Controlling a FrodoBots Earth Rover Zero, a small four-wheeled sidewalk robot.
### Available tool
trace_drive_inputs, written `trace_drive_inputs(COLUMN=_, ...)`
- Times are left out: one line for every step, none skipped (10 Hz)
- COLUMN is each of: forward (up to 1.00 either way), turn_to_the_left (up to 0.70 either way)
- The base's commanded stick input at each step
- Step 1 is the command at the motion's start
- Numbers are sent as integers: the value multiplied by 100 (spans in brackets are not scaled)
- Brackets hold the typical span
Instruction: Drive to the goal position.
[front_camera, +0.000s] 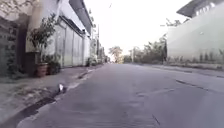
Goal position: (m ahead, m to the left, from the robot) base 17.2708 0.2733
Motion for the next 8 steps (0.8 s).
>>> trace_drive_inputs(forward=100, turn_to_the_left=0)
trace_drive_inputs(forward=100, turn_to_the_left=0)
trace_drive_inputs(forward=100, turn_to_the_left=0)
trace_drive_inputs(forward=100, turn_to_the_left=0)
trace_drive_inputs(forward=100, turn_to_the_left=0)
trace_drive_inputs(forward=100, turn_to_the_left=0)
trace_drive_inputs(forward=100, turn_to_the_left=0)
trace_drive_inputs(forward=100, turn_to_the_left=0)
